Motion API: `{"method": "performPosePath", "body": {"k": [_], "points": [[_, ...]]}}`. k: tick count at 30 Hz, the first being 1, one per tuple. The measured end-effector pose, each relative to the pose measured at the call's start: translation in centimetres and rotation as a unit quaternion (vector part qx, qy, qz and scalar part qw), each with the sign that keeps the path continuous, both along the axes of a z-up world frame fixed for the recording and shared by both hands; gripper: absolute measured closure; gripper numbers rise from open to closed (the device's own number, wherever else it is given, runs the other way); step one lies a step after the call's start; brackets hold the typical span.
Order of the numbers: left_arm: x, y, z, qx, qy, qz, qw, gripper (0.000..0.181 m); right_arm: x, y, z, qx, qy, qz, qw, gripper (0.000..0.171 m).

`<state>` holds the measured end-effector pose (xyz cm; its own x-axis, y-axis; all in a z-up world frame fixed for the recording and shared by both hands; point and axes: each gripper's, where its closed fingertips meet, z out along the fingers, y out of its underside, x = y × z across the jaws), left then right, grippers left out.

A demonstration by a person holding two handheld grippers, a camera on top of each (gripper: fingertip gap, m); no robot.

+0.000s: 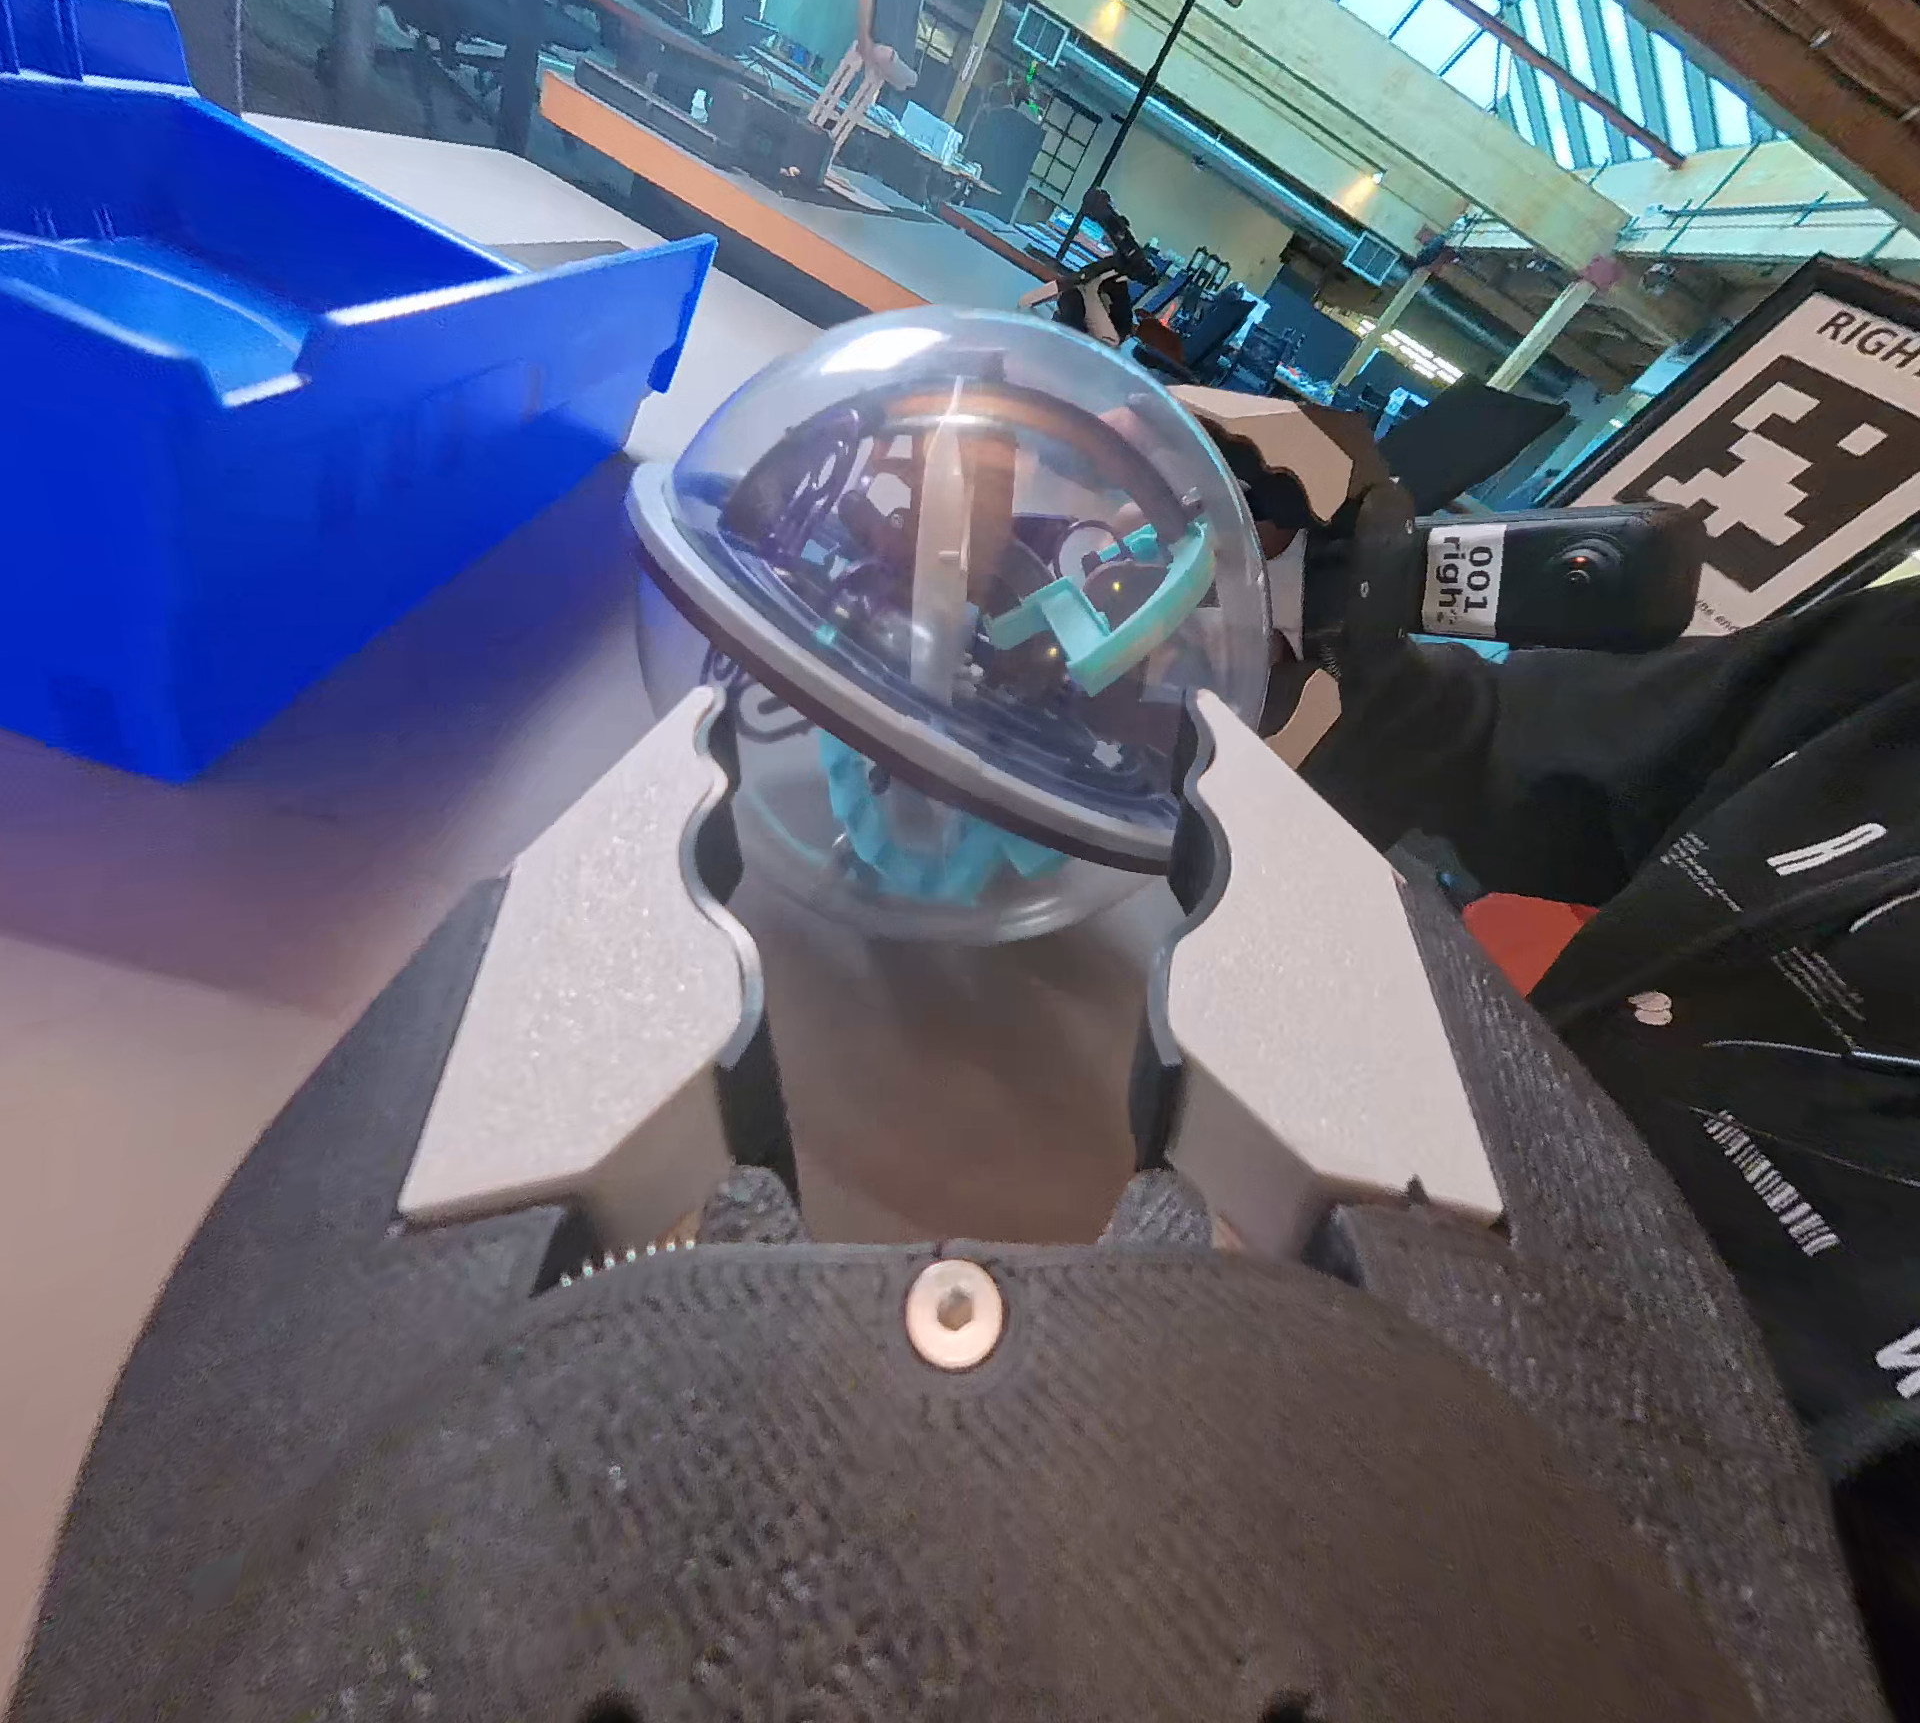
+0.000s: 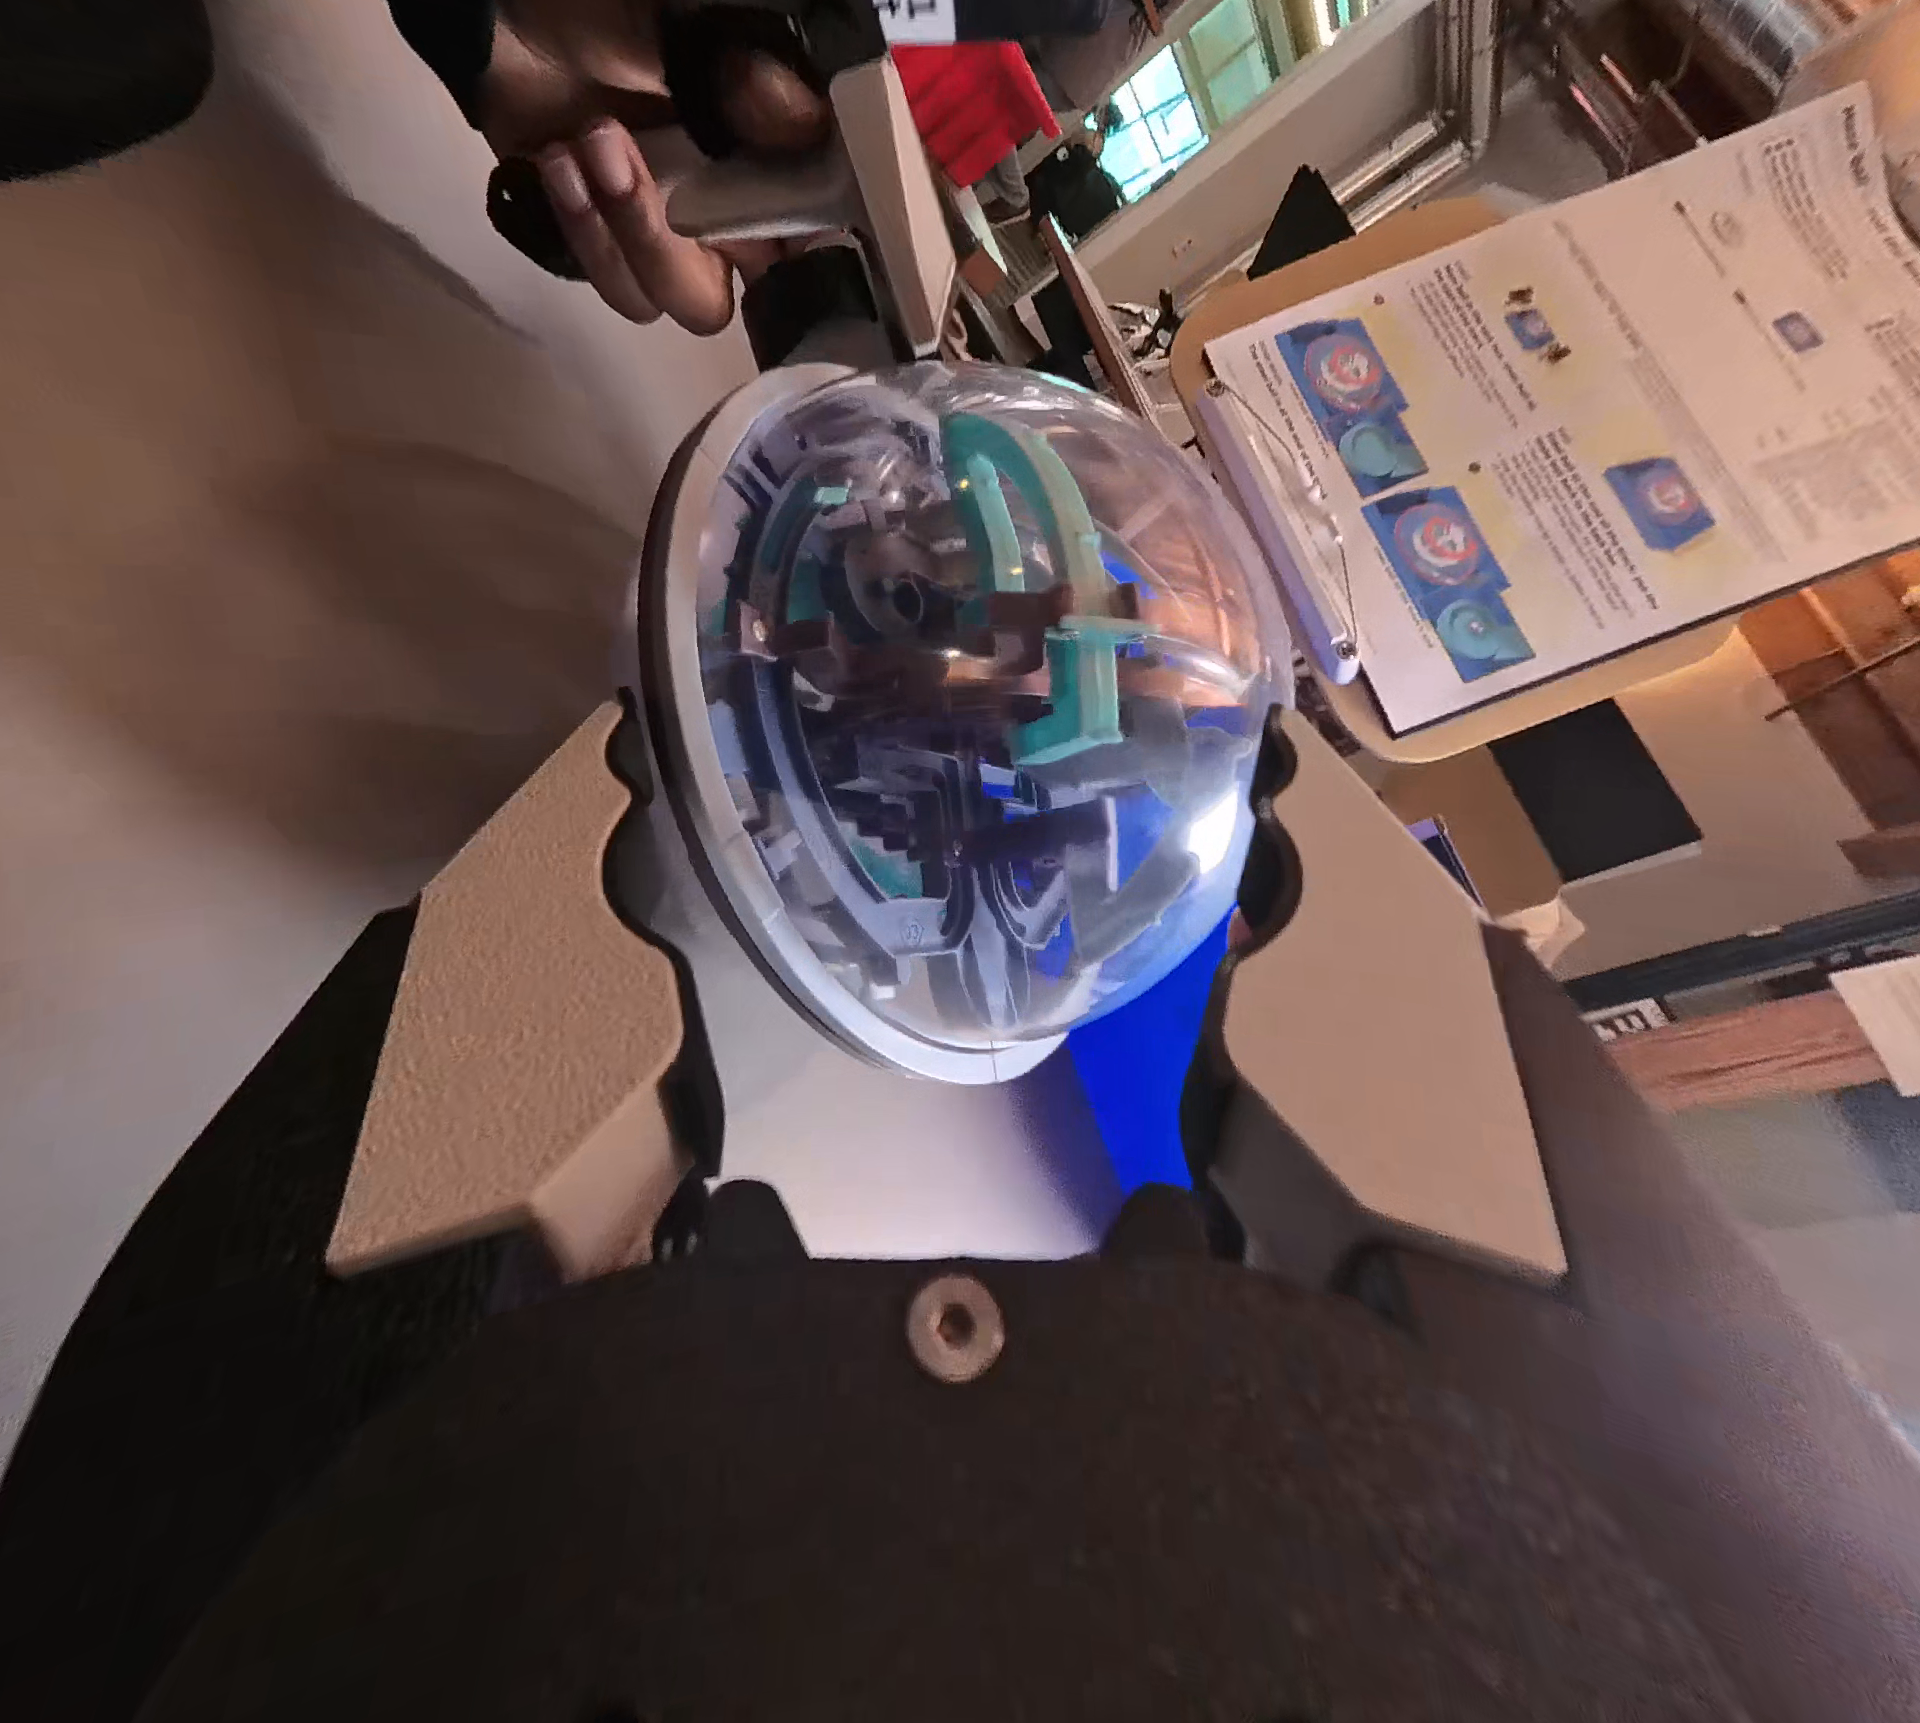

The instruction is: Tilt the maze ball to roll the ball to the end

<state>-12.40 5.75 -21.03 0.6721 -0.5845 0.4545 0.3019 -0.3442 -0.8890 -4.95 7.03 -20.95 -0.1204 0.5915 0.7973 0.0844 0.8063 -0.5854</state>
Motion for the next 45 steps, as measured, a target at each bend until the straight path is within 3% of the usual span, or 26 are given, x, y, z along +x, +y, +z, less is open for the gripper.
{"method": "performPosePath", "body": {"k": [4,6,10,13,24,32,37,45], "points": [[-0.8,-0.5,-0.2,-0.004,-0.024,-0.002,1.0,0.117,0.8,-1.2,1.9,-0.109,0.025,0.06,0.992,0.081],[-1.2,-0.5,-0.3,-0.008,-0.033,-0.001,0.999,0.125,1.4,-0.8,3.4,-0.192,0.042,0.083,0.977,0.084],[-1.5,-0.4,-0.9,-0.017,-0.036,-0.001,0.999,0.139,2.0,3.4,5.5,-0.349,0.074,0.064,0.932,0.096],[-1.4,-0.5,-1.0,-0.019,-0.042,-0.007,0.999,0.147,2.0,6.7,4.5,-0.411,0.062,0.032,0.909,0.106],[-1.2,-0.8,-1.4,-0.03,-0.042,-0.025,0.998,0.157,1.7,7.3,1.7,-0.457,-0.02,0.04,0.888,0.098],[0.0,-1.8,-2.4,-0.055,-0.028,-0.076,0.995,0.161,3.6,6.4,-3.8,-0.466,-0.211,0.025,0.859,0.088],[0.5,-2.1,-2.7,-0.062,-0.02,-0.093,0.994,0.163,4.7,3.6,-4.9,-0.498,-0.285,0.085,0.815,0.114],[0.8,-2.5,-3.2,-0.072,-0.006,-0.107,0.992,0.163,4.9,3.8,-5.0,-0.505,-0.285,0.091,0.809,0.151]]}}
